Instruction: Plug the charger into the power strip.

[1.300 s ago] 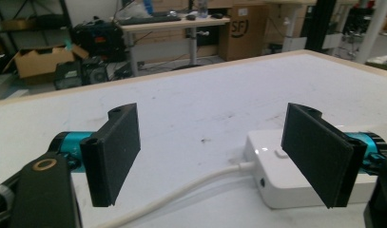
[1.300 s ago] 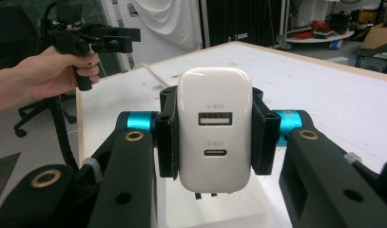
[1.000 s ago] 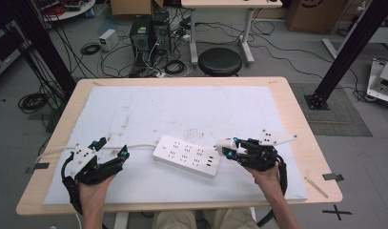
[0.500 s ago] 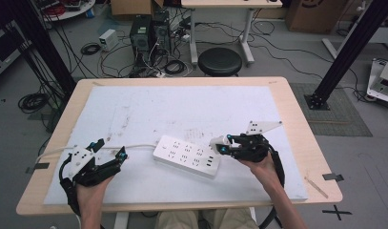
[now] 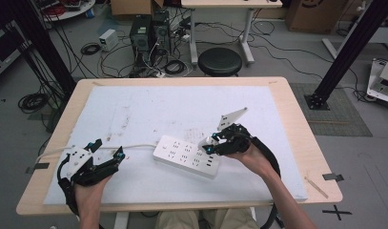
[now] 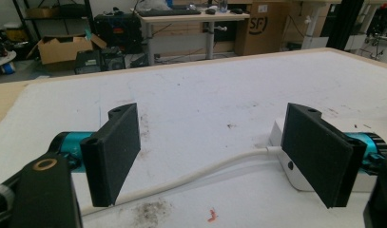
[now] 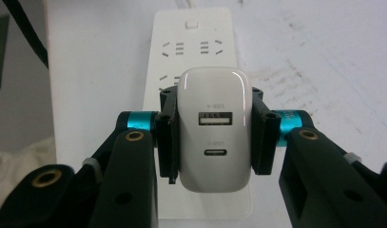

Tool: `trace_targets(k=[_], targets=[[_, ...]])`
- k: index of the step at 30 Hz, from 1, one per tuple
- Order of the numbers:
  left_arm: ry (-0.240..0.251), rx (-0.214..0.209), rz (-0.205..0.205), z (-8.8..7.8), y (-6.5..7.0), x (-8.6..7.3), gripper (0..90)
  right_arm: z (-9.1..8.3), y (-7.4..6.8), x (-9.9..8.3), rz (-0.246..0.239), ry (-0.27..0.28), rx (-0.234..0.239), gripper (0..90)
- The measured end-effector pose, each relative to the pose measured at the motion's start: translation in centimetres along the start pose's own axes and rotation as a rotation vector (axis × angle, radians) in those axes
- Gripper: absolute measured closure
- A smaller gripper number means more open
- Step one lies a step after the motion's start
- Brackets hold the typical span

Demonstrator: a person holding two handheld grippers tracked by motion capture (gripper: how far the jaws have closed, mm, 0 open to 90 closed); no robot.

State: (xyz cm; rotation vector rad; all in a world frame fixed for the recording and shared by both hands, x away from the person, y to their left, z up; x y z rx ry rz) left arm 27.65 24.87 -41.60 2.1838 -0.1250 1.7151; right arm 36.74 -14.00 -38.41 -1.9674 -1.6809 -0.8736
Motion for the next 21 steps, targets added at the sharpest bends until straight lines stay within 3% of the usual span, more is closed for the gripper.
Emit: trace_targets(k=[4,7,17,21], targets=[[0.002,-0.001,-0.002,-0.2,0.0,-0.1,20.7,0.4,0.1,0.6,-0.018,-0.058,0.0,63.6],[0.002,0.001,-0.001,-0.3,0.0,-0.1,20.7,0.9,0.4,1.3,-0.043,-0.136,-0.005,63.6],[0.003,-0.008,-0.005,-0.2,0.3,-0.3,20.8,2.0,1.4,2.2,-0.045,-0.218,0.075,63.5],[-0.002,-0.008,-0.005,-0.3,0.3,-0.4,20.8,2.5,1.3,2.5,-0.057,-0.257,0.082,63.6]])
Point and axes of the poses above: each handheld gripper's, and its own axes: z roughly forward along the jaws, x roughly out of its top, y roughly to its right, the point moved 3 cm from there along z, roughly forward along the jaws, and after that the axes turned 12 degrees about -z, right-handed, at the moved point
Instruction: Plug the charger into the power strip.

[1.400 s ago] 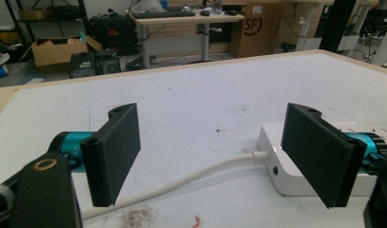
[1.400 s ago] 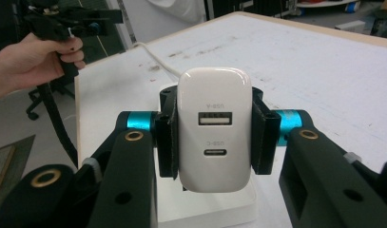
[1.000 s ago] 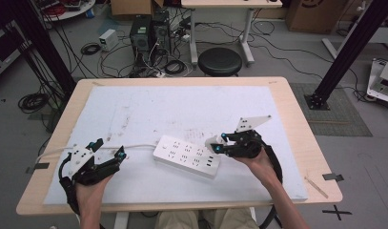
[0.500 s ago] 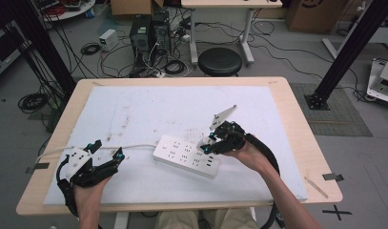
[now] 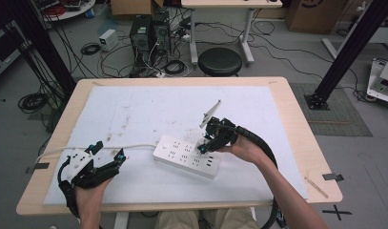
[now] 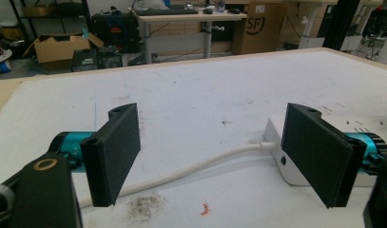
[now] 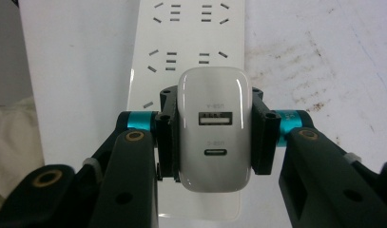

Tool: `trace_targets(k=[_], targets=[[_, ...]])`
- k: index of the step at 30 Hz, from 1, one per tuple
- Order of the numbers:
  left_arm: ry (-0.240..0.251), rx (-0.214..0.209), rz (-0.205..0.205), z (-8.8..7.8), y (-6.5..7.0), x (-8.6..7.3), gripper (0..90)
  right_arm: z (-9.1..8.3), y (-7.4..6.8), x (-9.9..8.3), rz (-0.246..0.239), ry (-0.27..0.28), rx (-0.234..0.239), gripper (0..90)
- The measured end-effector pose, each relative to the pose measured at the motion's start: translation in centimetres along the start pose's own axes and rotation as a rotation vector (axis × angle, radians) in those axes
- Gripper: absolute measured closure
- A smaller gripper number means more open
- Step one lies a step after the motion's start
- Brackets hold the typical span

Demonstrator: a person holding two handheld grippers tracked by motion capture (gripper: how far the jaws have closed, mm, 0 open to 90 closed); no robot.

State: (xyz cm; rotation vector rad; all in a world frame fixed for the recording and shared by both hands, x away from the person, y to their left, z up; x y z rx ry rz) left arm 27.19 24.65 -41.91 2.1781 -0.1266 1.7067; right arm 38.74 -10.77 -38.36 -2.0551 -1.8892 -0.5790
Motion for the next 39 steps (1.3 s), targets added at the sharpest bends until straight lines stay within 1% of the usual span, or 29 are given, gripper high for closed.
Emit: trace_targets(k=[2,3,4,7,8,13,14,15,20,22,25,26,30,34,39], targets=[[0.003,0.004,-0.002,0.0,0.0,0.0,20.8,0.1,0.0,0.1,0.003,-0.009,0.004,63.6],[0.004,0.003,-0.005,-0.1,-0.1,0.0,20.8,0.3,-0.1,0.2,-0.006,-0.023,0.004,63.6],[0.005,0.003,-0.007,-0.1,-0.1,0.0,20.9,0.3,-0.1,0.2,0.0,-0.029,0.007,63.5],[0.0,0.005,-0.005,-0.2,-0.2,-0.1,20.8,0.4,-0.1,0.4,-0.006,-0.044,0.002,63.5],[-0.001,0.007,-0.006,-0.2,-0.3,-0.2,20.8,0.4,-0.1,0.4,-0.001,-0.048,0.003,63.5],[-0.003,0.009,-0.011,-0.3,-0.3,-0.3,20.8,0.5,-0.1,0.6,0.004,-0.056,0.023,63.5],[-0.003,0.009,-0.011,-0.3,-0.4,-0.3,20.8,0.5,0.0,0.6,-0.007,-0.057,0.016,63.5],[-0.003,0.009,-0.011,-0.3,-0.4,-0.3,20.9,0.6,-0.1,0.6,0.002,-0.066,0.019,63.5],[-0.001,0.009,-0.014,-0.3,-0.4,-0.3,20.8,0.8,-0.1,0.7,-0.001,-0.072,0.024,63.5],[-0.005,0.009,-0.014,-0.3,-0.4,-0.3,20.9,1.1,-0.1,0.8,0.002,-0.086,0.025,63.5],[-0.005,0.008,-0.017,-0.2,-0.4,-0.4,20.9,1.1,-0.2,0.8,0.01,-0.089,0.024,63.5],[-0.007,0.007,-0.018,-0.2,-0.4,-0.4,20.9,1.1,-0.1,0.9,0.002,-0.09,0.019,63.5],[-0.01,0.006,-0.015,-0.1,-0.4,-0.5,21.0,1.2,-0.2,0.9,0.001,-0.09,0.012,63.5],[-0.016,0.0,-0.015,0.0,-0.2,-0.6,21.1,1.3,-0.1,1.0,0.023,-0.086,0.019,63.5],[-0.02,0.0,-0.013,0.1,-0.3,-0.6,21.1,1.3,-0.1,1.2,-0.002,-0.1,0.016,63.7]])
Point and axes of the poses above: each handheld gripper's, and its own axes: z roughly forward along the jaws, x roughly out of its top, y roughly to its right, the point moved 3 cm from there along z, roughly forward along the jaws, and after that the axes turned 12 degrees about -z, right-handed, at the moved point
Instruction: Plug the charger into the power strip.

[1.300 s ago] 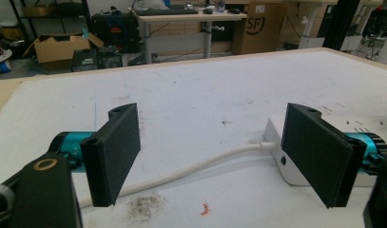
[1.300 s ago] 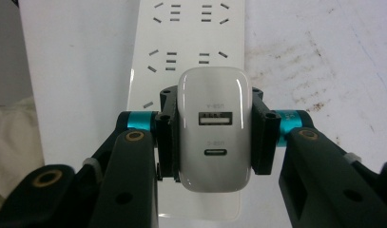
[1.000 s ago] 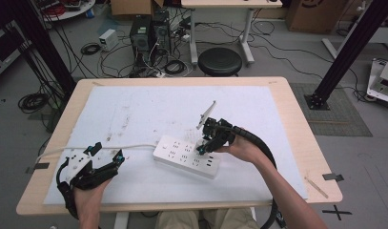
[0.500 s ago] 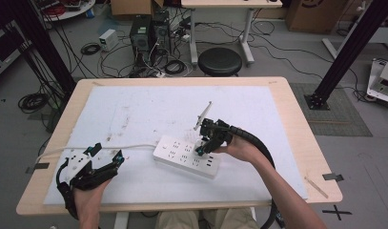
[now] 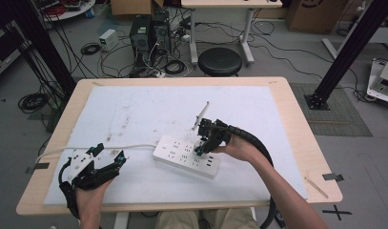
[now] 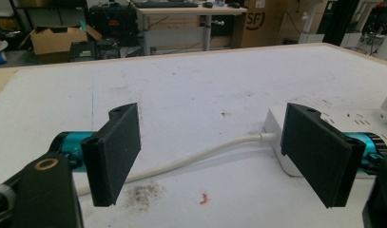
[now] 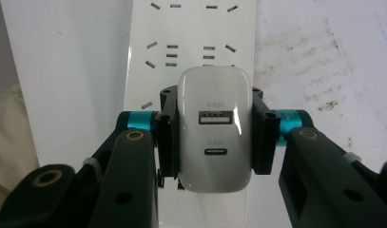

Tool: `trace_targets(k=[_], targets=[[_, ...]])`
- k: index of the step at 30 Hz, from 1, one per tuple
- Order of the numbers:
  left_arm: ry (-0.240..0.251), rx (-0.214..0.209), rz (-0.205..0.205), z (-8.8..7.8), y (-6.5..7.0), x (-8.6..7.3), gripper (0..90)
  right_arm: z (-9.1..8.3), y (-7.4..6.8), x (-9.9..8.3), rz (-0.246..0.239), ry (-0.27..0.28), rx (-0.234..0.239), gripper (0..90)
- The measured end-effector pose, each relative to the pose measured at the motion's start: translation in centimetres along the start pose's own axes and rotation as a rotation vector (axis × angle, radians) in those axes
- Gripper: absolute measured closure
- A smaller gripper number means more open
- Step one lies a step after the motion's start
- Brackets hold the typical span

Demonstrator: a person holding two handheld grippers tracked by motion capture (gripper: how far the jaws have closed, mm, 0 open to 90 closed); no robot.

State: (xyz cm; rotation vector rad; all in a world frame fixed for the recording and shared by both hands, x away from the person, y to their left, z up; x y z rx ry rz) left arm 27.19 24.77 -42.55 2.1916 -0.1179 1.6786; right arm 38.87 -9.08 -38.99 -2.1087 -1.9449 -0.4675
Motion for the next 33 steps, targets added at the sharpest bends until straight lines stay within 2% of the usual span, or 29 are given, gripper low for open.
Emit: trace_targets(k=[6,10,14,20,23,27,30,31,33], targets=[[-0.001,0.001,0.0,-0.03,0.03,0.01,21.2,-0.04,0.11,0.06,0.008,-0.015,0.014,63.7],[-0.001,0.001,-0.006,0.02,0.08,-0.06,21.2,-0.05,-0.02,0.06,0.048,-0.024,0.015,63.7],[-0.001,-0.002,-0.006,0.09,0.05,-0.04,21.3,0.03,-0.11,0.23,0.067,-0.033,0.001,63.7],[0.0,-0.002,-0.005,0.11,0.09,-0.03,21.4,0.1,-0.41,0.55,0.052,-0.049,-0.025,63.6],[0.001,-0.002,-0.006,0.15,0.1,-0.02,21.4,0.15,-0.46,0.64,0.09,-0.049,-0.032,63.6],[-0.004,-0.003,-0.001,0.12,0.07,0.0,21.4,0.09,-0.2,0.24,0.117,-0.025,-0.007,63.6],[-0.004,-0.001,-0.005,0.17,-0.02,-0.08,21.4,0.22,-0.36,0.35,0.105,-0.014,-0.024,63.6],[-0.005,-0.001,-0.005,0.2,-0.03,-0.09,21.4,0.27,-0.35,0.39,0.114,-0.013,-0.024,63.6],[-0.004,-0.005,-0.009,0.25,0.1,-0.13,21.4,0.41,-0.41,0.46,0.069,-0.012,-0.03,63.7]])
Point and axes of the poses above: each handheld gripper's, and its own axes: z roughly forward along the jaws, x roughly out of its top, y roughly to its right, the point moved 3 cm from there along z, roughly forward along the jaws, and after that the axes turned 12 degrees about -z, right-handed, at the moved point
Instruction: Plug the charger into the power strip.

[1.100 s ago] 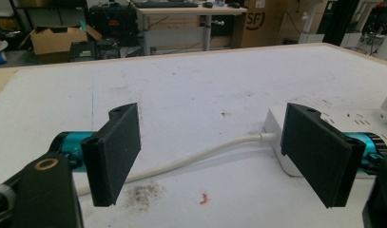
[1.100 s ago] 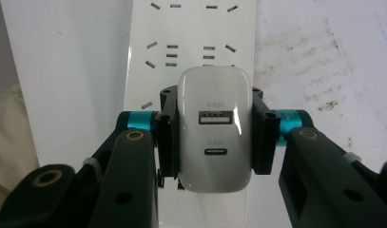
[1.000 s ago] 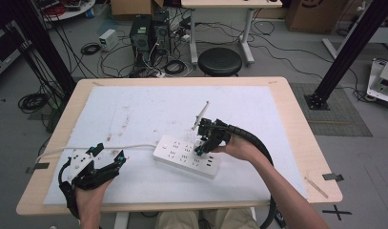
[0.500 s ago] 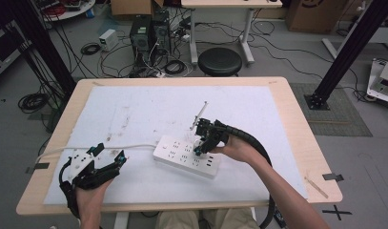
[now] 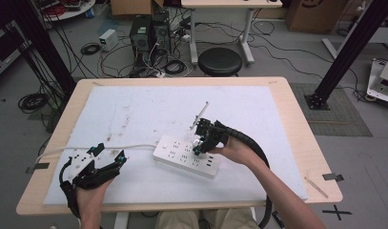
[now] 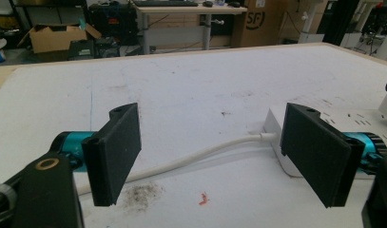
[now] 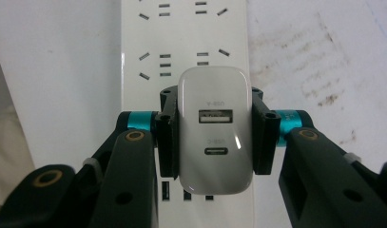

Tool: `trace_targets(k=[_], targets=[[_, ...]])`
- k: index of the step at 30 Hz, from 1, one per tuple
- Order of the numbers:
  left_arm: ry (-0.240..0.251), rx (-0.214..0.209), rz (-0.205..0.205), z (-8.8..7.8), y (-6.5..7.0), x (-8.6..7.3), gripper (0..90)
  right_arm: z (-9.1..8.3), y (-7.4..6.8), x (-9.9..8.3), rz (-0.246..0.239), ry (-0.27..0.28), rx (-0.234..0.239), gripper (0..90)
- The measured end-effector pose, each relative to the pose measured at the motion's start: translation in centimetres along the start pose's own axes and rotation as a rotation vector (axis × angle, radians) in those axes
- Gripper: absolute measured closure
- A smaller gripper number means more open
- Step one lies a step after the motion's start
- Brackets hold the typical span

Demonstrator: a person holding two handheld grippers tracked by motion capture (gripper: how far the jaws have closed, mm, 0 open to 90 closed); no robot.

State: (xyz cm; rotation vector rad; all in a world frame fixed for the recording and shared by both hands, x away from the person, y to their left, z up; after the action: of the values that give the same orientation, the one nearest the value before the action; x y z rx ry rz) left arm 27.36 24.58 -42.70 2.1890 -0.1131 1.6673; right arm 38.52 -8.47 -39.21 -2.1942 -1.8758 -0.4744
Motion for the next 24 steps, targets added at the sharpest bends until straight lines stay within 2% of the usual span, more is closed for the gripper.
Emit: trace_targets(k=[3,4,5,10,14,22,24], targets=[[-0.003,-0.001,0.004,0.05,0.08,-0.01,21.4,0.02,0.15,0.0,-0.014,-0.001,0.007,63.6],[-0.004,-0.001,0.006,0.04,0.11,0.03,21.4,0.61,0.06,-0.08,-0.023,-0.037,0.017,63.7],[-0.004,-0.001,0.006,0.04,0.11,0.03,21.4,0.61,0.06,-0.08,-0.023,-0.037,0.017,63.7],[-0.002,0.005,-0.003,-0.13,-0.12,-0.02,21.5,0.57,0.32,-0.49,-0.004,-0.006,0.028,63.7],[-0.005,0.007,0.0,-0.13,-0.2,-0.11,21.5,0.63,0.34,-0.7,-0.012,0.018,0.025,63.8],[-0.018,0.001,-0.012,0.26,-0.03,-0.87,21.5,0.74,0.1,-0.73,-0.031,0.024,0.01,64.0],[-0.02,0.0,-0.01,0.28,-0.01,-0.93,21.5,0.73,0.02,-0.78,-0.022,0.023,0.014,64.0]])
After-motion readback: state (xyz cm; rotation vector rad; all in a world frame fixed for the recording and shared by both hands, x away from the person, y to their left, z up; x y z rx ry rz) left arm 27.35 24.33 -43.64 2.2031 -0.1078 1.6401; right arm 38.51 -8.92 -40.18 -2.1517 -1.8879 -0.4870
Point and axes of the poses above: each handheld gripper's, and its own axes: z roughly forward along the jaws, x roughly out of its top, y roughly to its right, the point moved 3 cm from there along z, roughly forward along the jaws, and after that the axes turned 12 degrees about -z, right-handed, at the moved point
